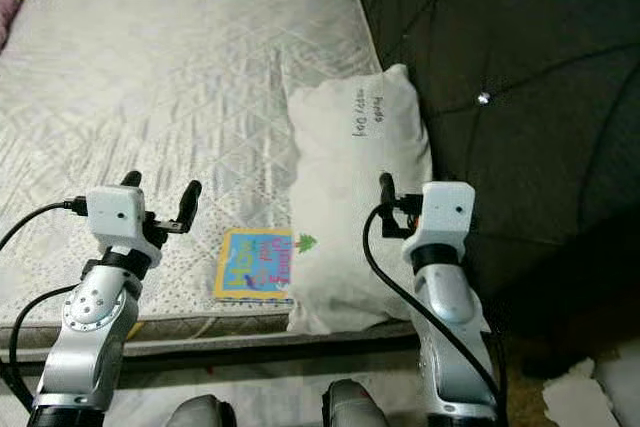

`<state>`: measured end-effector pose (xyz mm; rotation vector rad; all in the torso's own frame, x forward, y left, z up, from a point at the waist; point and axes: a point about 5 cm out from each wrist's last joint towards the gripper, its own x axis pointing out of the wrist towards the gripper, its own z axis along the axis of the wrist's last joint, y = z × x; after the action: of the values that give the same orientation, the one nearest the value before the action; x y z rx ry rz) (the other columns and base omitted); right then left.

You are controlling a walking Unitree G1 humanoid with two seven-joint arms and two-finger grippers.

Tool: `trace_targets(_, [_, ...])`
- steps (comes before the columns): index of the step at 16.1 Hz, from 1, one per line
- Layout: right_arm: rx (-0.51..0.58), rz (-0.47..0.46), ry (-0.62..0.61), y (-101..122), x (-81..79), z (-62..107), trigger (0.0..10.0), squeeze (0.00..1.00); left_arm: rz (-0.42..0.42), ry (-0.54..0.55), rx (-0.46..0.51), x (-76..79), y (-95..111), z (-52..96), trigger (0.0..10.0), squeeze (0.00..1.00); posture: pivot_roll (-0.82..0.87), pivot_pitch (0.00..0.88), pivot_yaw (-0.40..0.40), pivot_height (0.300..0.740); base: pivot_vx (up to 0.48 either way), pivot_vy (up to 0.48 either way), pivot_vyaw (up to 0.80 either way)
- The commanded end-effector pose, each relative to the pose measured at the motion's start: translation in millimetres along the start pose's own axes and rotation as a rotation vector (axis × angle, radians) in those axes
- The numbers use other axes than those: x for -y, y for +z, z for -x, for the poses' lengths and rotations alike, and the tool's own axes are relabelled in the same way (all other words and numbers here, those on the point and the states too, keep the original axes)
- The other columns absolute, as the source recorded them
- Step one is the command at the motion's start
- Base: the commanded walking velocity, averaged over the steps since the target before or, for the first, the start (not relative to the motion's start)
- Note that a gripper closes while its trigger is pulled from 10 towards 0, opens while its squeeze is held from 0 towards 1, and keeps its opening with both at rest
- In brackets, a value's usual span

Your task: Clean up the room

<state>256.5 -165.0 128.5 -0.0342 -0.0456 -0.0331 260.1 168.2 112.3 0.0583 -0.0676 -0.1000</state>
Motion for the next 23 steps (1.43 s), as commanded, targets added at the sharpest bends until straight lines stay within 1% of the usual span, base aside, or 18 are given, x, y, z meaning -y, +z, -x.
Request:
trace_targets(1, [-0.013, -0.012, 0.028, -3, -5.0, 0.2, 10.0, 0.0, -0.001, 0.004, -0.027, -3.7, -6, 3.2, 10.0, 0.0, -0.04, 0.061, 0.028, 0.74, 0.0, 0.364, 0.0])
trace_targets(6, [-0.021, -0.015, 0.043, -6, -6.4, 0.0, 10.0, 0.0, 0.009, 0.003, -0.027, -3.5, -6, 3.3, 10.0, 0.0, -0.03, 0.05, 0.028, 0.74, 0.0, 0.464, 0.0])
trace_targets(9, [-0.026, -0.013, 0.045, -6, -6.2, -0.5, 10.0, 0.0, 0.017, -0.002, -0.026, -2.6, -5, 1.2, 10.0, 0.0, -0.04, 0.067, 0.027, 0.74, 0.0, 0.465, 0.0])
trace_targets(12, [-0.025, -0.017, 0.046, -4, -5.7, -1.9, 10.0, 0.0, 0.033, -0.001, -0.022, -1.9, -1, -2.7, 10.0, 0.0, -0.04, 0.086, 0.027, 0.74, 0.0, 0.456, -0.8])
trace_targets(16, [-0.017, -0.018, 0.05, -1, -5.5, -5.4, 10.0, 0.0, 0.043, 0.008, -0.014, -1.8, 2, -8.3, 10.0, 0.0, -0.05, 0.106, 0.029, 0.74, 0.0, 0.476, -0.5])
trace_targets(20, [-0.018, -0.017, 0.057, 0, -5.6, -7.0, 10.0, 0.0, 0.058, 0.014, -0.013, -0.7, 4, -11.5, 10.0, 0.0, -0.06, 0.116, 0.024, 0.74, 0.0, 0.457, 0.0])
trace_targets(21, [-0.018, -0.017, 0.057, 0, -5.2, -7.4, 10.0, 0.0, 0.073, 0.028, -0.029, -1.5, 2, -12.4, 10.0, 0.0, -0.06, 0.116, 0.024, 0.74, 0.0, 0.476, 0.0])
trace_targets(23, [-0.021, -0.019, 0.057, 0, -5.1, -7.4, 10.0, 0.0, 0.082, 0.028, -0.032, -1.5, 2, -13.0, 10.0, 0.0, -0.05, 0.12, 0.024, 0.74, 0.0, 0.476, 0.0])
